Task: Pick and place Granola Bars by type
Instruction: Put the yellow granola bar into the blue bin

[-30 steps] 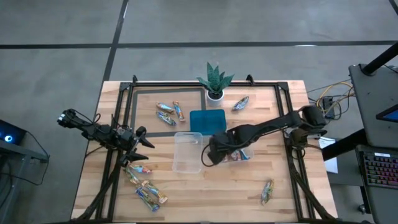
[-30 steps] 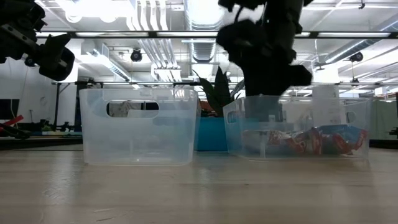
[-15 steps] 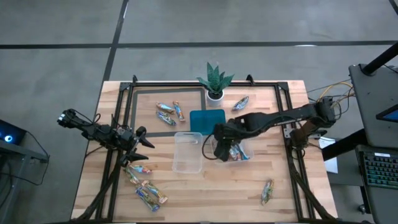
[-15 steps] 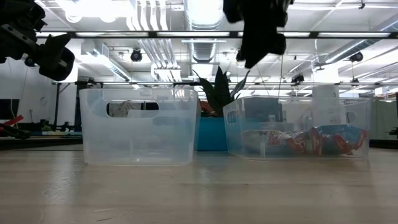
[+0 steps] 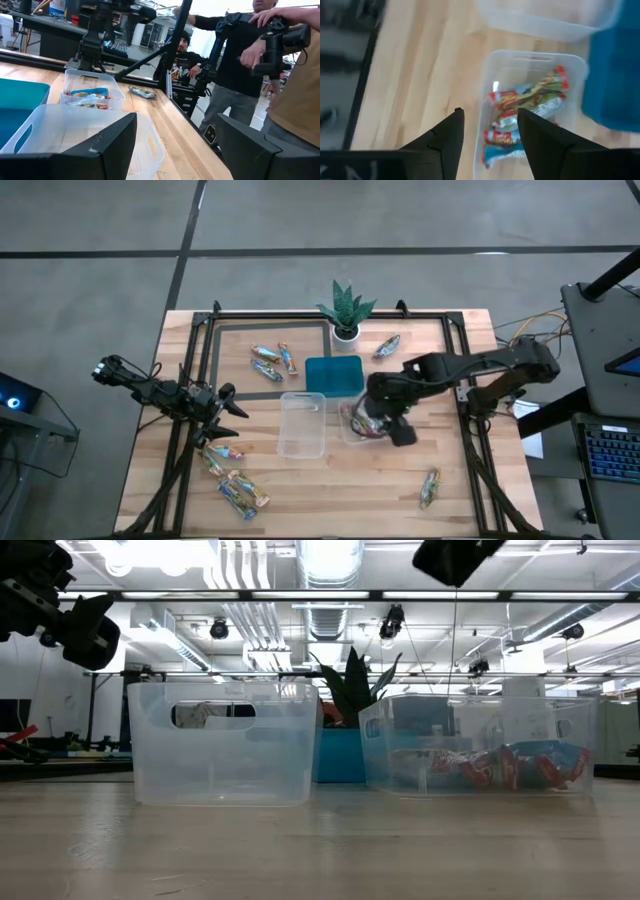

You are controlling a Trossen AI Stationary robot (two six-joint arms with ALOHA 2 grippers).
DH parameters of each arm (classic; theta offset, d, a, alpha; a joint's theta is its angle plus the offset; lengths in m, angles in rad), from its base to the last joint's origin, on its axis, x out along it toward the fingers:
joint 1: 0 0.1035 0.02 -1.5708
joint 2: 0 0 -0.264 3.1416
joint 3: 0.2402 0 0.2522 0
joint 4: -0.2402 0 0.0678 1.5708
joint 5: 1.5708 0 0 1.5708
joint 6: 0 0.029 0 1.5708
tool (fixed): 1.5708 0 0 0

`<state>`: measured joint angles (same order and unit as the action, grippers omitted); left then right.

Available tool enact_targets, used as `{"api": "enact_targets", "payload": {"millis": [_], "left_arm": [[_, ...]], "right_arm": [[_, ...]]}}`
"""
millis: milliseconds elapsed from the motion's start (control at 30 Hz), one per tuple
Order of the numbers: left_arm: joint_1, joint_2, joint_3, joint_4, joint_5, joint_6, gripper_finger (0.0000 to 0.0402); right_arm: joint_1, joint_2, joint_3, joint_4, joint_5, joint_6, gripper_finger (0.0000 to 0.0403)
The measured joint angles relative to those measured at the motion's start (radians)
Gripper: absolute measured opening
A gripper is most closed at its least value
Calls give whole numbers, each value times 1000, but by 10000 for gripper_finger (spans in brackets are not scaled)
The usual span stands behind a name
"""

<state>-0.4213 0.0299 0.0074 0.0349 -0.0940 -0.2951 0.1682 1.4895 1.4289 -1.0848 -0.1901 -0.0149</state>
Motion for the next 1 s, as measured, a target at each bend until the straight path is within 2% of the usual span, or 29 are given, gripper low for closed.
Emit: {"api": "enact_targets", "payload": {"millis": [433, 767, 1000], "left_arm": [[0, 0, 0, 0, 0, 0, 250], [0, 0, 0, 0, 0, 0, 250], [0, 0, 0, 0, 0, 0, 250]], "right_arm": [[152, -85, -27, -69, -3, -200, 235], [337, -98, -56, -89, -2, -203, 268], [440, -98, -122, -90, -2, -203, 276]]}}
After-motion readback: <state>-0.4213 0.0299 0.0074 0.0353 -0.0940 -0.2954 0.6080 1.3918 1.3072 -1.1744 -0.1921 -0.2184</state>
